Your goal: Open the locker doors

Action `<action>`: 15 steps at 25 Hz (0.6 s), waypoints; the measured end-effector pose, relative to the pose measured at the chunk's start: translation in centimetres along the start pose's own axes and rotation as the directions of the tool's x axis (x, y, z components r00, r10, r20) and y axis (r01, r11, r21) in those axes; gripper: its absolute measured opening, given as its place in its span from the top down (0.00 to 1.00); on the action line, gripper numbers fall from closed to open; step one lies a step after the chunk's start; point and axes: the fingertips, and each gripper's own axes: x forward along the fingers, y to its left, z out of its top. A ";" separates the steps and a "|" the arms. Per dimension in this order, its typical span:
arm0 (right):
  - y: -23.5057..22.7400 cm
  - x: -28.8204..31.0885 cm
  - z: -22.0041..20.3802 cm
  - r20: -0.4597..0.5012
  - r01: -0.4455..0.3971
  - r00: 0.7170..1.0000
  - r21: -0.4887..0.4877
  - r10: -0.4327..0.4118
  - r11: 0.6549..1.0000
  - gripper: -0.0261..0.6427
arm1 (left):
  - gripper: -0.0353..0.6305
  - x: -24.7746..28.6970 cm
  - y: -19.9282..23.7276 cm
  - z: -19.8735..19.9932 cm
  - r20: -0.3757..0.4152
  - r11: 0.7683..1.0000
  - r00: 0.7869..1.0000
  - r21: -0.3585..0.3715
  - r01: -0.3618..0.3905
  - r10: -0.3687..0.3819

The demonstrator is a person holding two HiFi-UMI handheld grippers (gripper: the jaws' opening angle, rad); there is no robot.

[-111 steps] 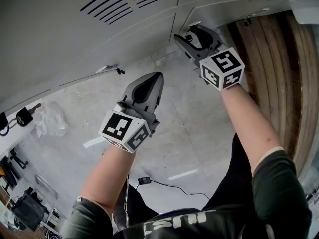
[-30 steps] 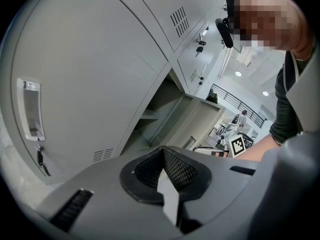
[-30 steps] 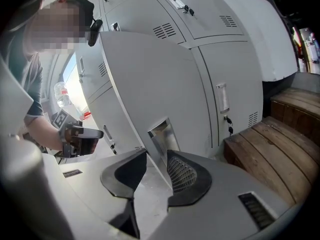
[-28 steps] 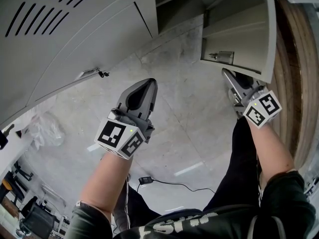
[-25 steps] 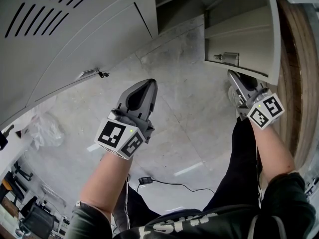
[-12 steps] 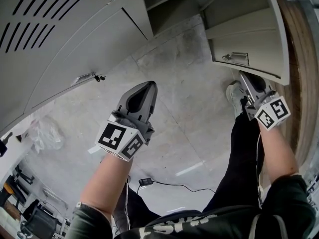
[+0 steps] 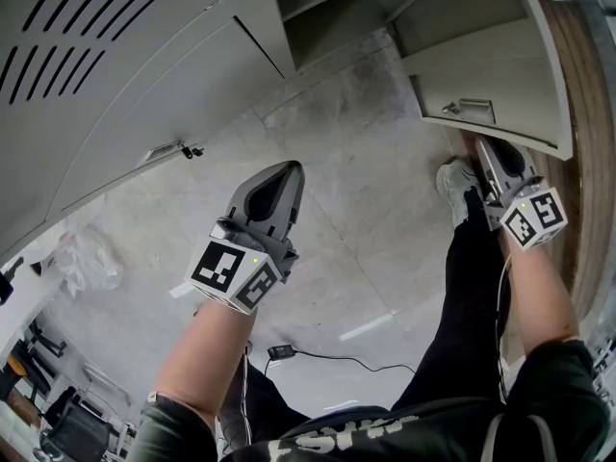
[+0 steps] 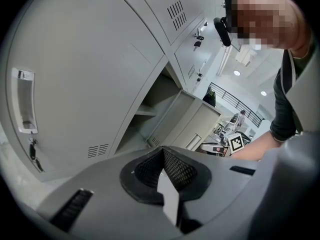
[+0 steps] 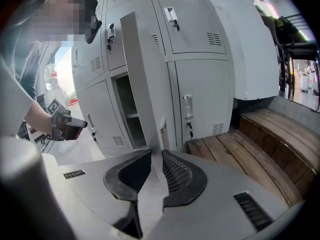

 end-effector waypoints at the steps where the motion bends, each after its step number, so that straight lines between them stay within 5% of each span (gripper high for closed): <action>1: -0.3 -0.1 0.0 -0.001 0.007 1.000 -0.007 -0.007 1.000 0.83 | 0.95 0.0 0.0 0.0 0.000 1.000 1.000 0.000 0.001 -0.001; 8: -2.5 -0.8 0.0 0.003 0.071 0.997 -0.008 -0.071 0.997 0.83 | 0.95 0.2 -0.2 0.1 -0.002 1.000 1.000 0.014 0.006 -0.006; 15: -7.1 -1.9 0.7 0.033 0.220 0.975 0.046 -0.221 0.974 0.90 | 0.95 0.3 -0.6 0.7 0.003 1.000 1.000 0.029 0.010 -0.010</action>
